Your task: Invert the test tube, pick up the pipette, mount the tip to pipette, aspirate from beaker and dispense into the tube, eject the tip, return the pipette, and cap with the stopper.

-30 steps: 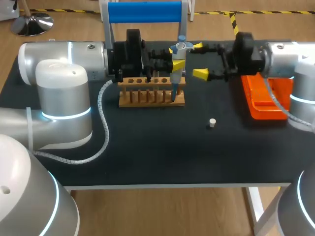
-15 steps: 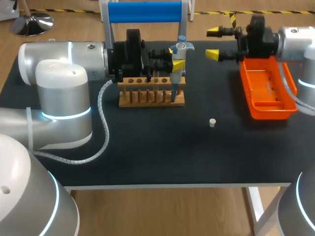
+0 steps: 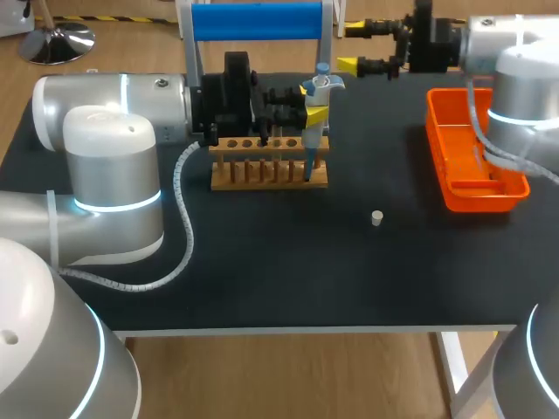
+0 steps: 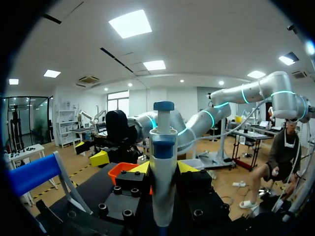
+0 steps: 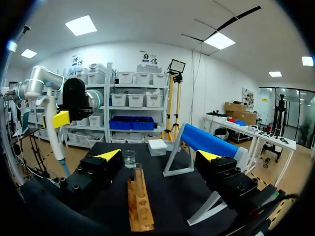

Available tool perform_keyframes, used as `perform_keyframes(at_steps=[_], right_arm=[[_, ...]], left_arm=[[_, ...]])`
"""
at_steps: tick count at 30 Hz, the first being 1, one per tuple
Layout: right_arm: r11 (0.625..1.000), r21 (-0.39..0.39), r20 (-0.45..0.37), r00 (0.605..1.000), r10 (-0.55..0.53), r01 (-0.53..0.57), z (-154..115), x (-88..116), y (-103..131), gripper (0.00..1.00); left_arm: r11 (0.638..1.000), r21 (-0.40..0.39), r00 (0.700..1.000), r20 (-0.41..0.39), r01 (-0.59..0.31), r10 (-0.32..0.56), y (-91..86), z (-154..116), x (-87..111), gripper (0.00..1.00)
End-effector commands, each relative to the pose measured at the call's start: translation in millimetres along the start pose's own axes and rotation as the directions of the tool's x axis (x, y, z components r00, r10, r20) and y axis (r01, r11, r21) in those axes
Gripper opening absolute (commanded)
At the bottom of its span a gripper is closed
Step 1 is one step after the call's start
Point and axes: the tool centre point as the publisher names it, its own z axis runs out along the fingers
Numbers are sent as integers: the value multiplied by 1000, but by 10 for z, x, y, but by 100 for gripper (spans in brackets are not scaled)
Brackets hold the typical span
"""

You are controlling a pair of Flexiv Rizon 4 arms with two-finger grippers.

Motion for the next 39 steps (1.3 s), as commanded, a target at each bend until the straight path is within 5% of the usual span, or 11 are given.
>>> perform_keyframes(at_steps=[1, 27, 35, 39], right_arm=[[1000, 10, -7, 1000, 5, -5, 190, -156, -2, 100], [1000, 7, -13, 1000, 0, 0, 246, -188, 36, 100], [1000, 7, -13, 1000, 0, 0, 246, -188, 36, 100], [1000, 7, -13, 1000, 0, 0, 246, -188, 36, 100]], left_arm=[[1000, -1, 1000, -1, 1, -1, -5, -9, 0, 0], [1000, -1, 1000, -1, 1, -1, -5, -9, 0, 0], [992, -96, 994, -83, -82, 74, -149, -447, -206, 0], [987, -141, 996, -48, -81, 75, -194, -728, -303, 0]])
